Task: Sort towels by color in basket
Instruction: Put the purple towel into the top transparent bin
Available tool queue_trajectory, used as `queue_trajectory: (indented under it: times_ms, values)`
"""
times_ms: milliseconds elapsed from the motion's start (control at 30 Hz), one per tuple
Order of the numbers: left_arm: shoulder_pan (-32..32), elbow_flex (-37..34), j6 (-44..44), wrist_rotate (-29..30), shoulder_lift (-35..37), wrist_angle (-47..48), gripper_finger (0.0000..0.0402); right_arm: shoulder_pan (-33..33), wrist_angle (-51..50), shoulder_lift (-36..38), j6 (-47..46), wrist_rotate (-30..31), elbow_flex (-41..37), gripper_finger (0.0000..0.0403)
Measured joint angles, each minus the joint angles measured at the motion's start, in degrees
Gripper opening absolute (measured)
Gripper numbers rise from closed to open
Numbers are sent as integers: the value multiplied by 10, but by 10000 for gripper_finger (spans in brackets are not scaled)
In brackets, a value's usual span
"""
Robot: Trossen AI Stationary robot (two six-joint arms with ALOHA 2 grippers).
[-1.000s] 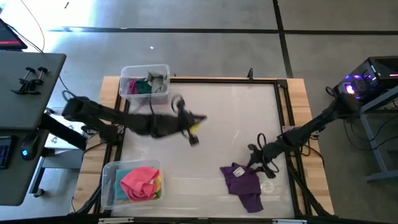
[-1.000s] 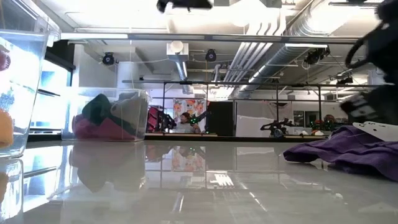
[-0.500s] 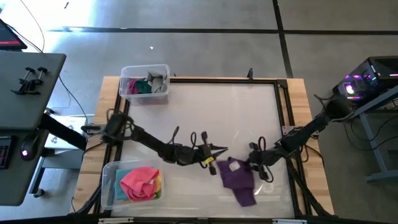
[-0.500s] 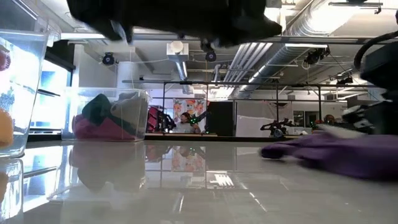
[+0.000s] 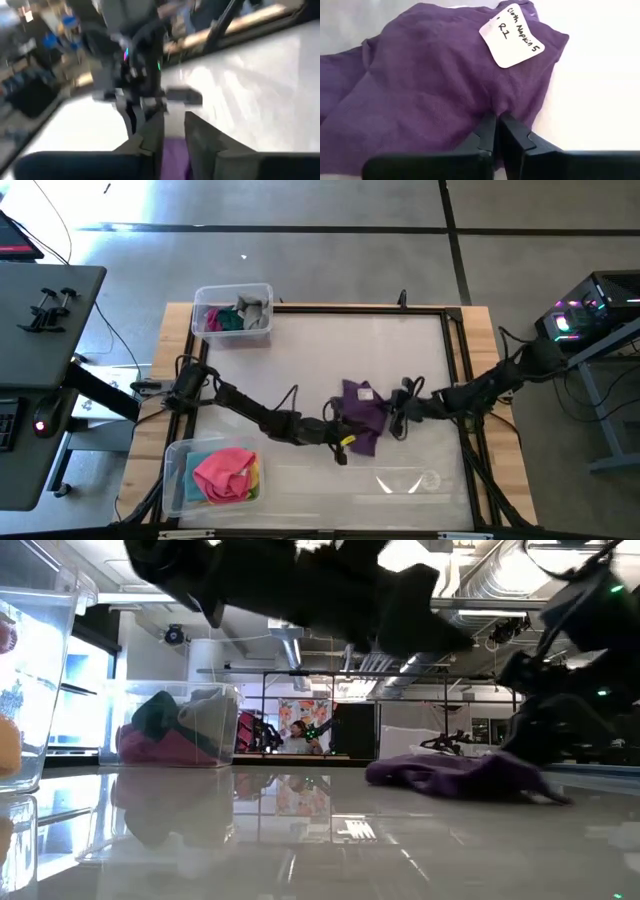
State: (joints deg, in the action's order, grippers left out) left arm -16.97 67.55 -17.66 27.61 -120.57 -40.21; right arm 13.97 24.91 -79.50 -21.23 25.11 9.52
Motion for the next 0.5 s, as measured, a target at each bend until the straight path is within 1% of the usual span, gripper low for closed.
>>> queue_trajectory:
  times_ms: [67,167,267,367,500]
  values:
    - [9,4,32,3,0,33,84,-30,29,0,21,-30,-2,11]
    - [20,4,60,4,0,46,119,-65,73,-2,49,-106,-2,10]
    - [28,4,77,5,0,57,155,-84,116,-2,67,-171,-3,4]
    - [31,4,81,5,0,60,182,-88,152,-2,69,-211,-3,6]
    - [31,5,82,5,-8,62,200,-86,210,-2,72,-246,-2,3]
